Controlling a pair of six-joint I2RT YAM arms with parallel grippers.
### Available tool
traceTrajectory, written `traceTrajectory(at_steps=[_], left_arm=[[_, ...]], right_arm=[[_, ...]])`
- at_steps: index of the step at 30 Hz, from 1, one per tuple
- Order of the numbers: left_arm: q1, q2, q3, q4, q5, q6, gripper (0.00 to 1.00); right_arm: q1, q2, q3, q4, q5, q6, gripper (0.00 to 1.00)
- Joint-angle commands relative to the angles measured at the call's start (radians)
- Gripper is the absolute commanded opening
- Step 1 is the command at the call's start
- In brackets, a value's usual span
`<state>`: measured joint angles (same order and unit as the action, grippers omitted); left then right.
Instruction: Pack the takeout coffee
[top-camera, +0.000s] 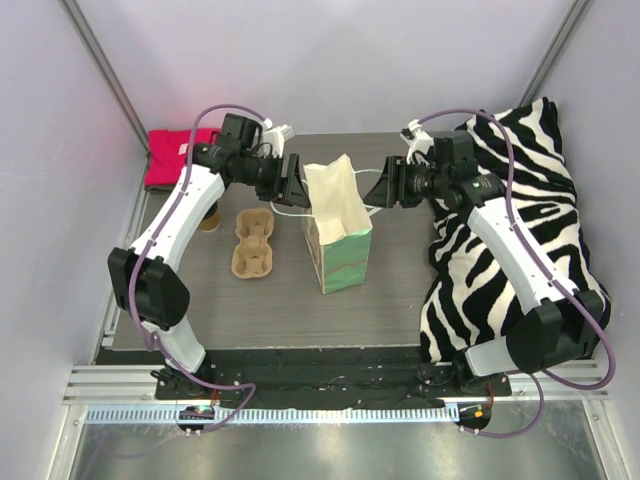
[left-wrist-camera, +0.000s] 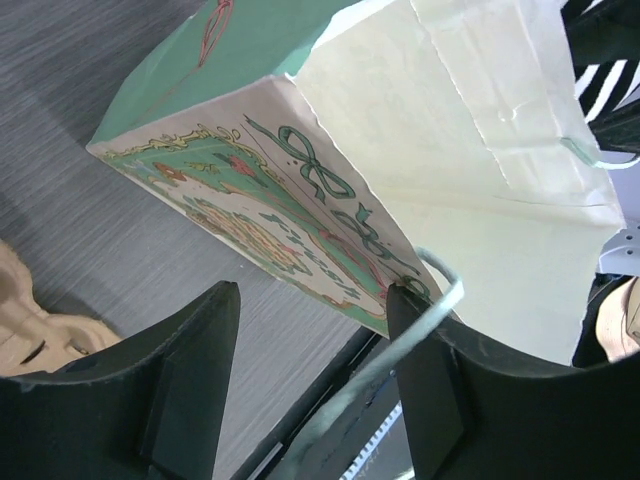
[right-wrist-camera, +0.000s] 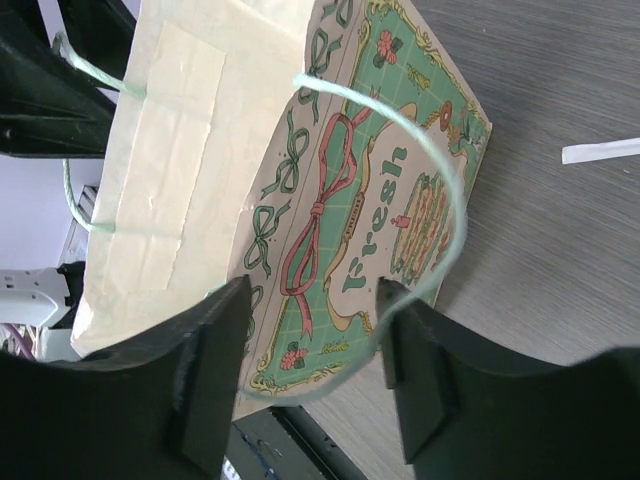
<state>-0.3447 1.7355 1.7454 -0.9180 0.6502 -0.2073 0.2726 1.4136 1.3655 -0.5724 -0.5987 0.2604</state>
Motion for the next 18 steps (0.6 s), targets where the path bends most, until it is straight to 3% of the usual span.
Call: traceTrajectory(at_steps=[1, 11, 18], left_arm=[[0.003, -0.063, 0.049, -0.028, -0.001, 0.032, 0.66], [0.013, -0.079, 0.082, -0.022, 0.058, 0.028, 0.79], [0.029, -0.106, 0.085, 0.007, 0.158, 0.020, 0.91]], right_arm=[[-0.004, -0.062, 0.063, -0.012, 0.014, -0.016, 0.65], [-0.004, -0.103, 0.124, -0.027, -0.007, -0.047, 0.82], [-0.006, -0.091, 0.217, -0.026, -0.038, -0.234, 0.96]])
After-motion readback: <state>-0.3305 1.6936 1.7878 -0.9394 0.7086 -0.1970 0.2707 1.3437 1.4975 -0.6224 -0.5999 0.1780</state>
